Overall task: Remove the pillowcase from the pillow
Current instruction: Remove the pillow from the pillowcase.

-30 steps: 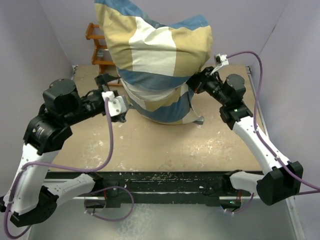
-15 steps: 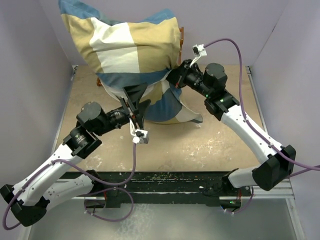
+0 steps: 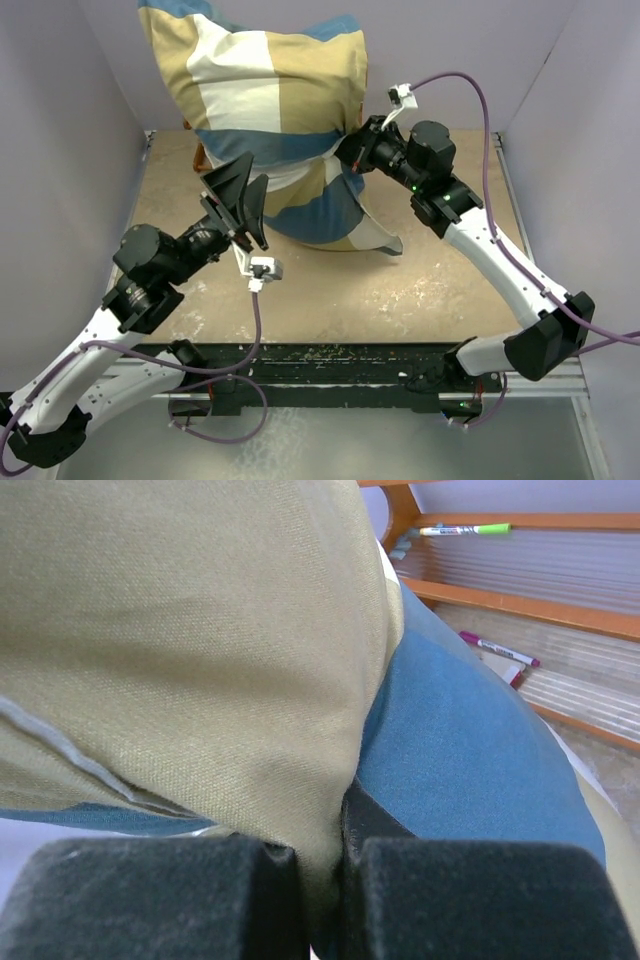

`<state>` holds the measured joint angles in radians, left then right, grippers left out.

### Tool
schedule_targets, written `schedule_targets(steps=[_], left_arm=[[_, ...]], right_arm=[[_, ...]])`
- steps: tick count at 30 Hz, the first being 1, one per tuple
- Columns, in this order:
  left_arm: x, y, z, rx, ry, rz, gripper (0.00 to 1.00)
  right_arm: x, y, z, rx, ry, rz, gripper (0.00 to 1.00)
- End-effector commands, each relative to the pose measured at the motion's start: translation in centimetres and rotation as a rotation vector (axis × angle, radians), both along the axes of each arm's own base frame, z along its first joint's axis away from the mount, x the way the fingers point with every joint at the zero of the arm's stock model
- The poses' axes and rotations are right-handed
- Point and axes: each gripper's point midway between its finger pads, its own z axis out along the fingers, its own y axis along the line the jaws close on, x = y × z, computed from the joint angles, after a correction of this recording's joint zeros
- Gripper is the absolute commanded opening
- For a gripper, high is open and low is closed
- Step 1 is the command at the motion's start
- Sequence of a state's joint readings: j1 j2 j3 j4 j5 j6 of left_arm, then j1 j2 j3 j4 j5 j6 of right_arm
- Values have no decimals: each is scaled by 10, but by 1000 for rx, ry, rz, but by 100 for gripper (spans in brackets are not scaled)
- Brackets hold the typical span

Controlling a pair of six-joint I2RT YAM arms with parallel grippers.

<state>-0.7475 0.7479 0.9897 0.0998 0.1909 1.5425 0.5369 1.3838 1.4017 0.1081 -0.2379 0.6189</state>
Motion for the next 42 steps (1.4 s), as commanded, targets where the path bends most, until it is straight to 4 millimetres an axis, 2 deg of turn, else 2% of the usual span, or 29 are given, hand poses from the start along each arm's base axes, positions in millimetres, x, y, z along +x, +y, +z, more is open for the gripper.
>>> schedule_targets(steps=[1, 6, 11, 14, 18, 27, 33, 34, 35, 36, 38, 39, 40, 42], left_arm=[[13, 8, -14, 55, 102, 82, 74], [17, 11, -28, 83, 131, 106, 75], [21, 14, -8, 7, 21, 145, 72], [22, 16, -2, -17, -17, 164, 69], [31, 20, -6, -20, -2, 212, 64], [32, 29, 24, -130, -89, 253, 34], [24, 33, 61, -226, -162, 231, 9], [25, 36, 70, -262, -150, 229, 4], [28, 38, 75, -288, -122, 235, 0], [33, 39, 77, -305, -78, 242, 0], [46, 44, 79, -354, 39, 268, 0], [52, 45, 77, -376, 108, 278, 0], [58, 46, 74, -391, 172, 293, 0], [63, 48, 70, -428, 274, 298, 0]], right_arm=[[-16, -9, 80, 132, -148, -20, 0], [-20, -9, 85, 123, -158, -15, 0], [-23, -10, 82, 109, -162, -10, 0], [-25, -10, 80, 104, -165, -8, 0], [-27, -11, 80, 102, -169, -5, 0], [-36, -13, 74, 80, -179, 18, 0], [-37, -14, 70, 62, -178, 18, 0], [-36, -14, 69, 59, -175, 11, 4], [-35, -16, 69, 58, -174, 1, 13], [-34, -19, 71, 57, -181, -16, 28], [-35, -27, 76, 58, -210, -51, 72], [-37, -33, 80, 69, -224, -76, 88], [-39, -37, 79, 77, -232, -94, 95], [-47, -46, 84, 106, -271, -110, 93]])
